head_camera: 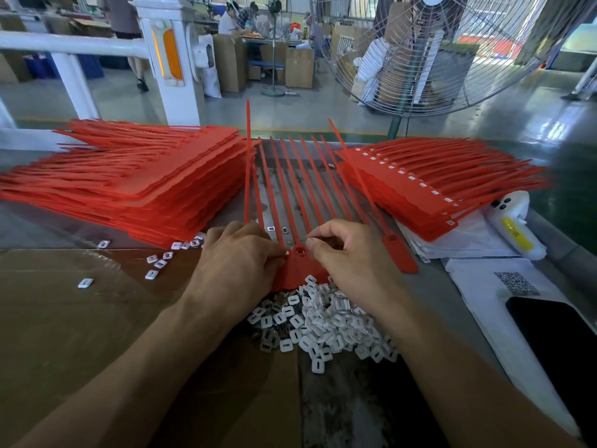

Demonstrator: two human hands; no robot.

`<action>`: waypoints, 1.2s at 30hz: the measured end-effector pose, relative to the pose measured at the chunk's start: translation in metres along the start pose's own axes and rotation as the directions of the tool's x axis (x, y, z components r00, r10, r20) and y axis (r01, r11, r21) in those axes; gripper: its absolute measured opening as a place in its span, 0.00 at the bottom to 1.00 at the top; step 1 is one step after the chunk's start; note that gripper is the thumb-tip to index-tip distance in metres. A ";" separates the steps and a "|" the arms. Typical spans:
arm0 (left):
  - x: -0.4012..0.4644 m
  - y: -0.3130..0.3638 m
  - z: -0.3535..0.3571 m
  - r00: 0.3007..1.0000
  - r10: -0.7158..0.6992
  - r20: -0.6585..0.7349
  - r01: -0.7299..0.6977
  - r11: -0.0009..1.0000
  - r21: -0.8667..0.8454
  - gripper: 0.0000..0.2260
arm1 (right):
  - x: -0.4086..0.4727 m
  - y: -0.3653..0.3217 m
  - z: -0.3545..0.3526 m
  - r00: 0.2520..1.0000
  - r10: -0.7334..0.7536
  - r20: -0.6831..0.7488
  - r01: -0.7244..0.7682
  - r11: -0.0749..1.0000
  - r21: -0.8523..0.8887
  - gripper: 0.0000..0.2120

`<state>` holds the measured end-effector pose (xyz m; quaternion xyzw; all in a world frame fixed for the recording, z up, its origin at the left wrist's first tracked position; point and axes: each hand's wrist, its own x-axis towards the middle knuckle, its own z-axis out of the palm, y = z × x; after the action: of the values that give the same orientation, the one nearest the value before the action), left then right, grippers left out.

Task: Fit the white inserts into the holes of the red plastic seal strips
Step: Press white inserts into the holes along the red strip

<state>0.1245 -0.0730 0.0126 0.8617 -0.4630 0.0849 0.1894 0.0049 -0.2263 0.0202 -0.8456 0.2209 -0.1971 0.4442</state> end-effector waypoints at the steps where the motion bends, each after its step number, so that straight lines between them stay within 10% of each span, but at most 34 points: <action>1: 0.000 0.001 -0.001 1.000 0.001 0.014 -0.001 1.000 0.004 0.13 | 0.000 0.000 0.000 1.000 -0.002 0.000 0.002 1.000 -0.004 0.04; 22: -0.001 0.006 -0.002 0.997 0.045 0.063 -0.046 0.999 0.004 0.12 | 0.003 -0.001 -0.022 0.934 -0.084 0.347 0.196 0.933 -0.302 0.07; 36: -0.003 0.001 0.003 0.999 0.047 0.018 -0.045 0.994 -0.095 0.12 | 0.004 0.003 -0.020 0.937 -0.094 0.336 0.218 0.909 -0.356 0.04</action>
<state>0.1223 -0.0722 0.0091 0.8416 -0.4883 0.0584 0.2233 -0.0033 -0.2429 0.0288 -0.9521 0.1135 -0.0489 0.2798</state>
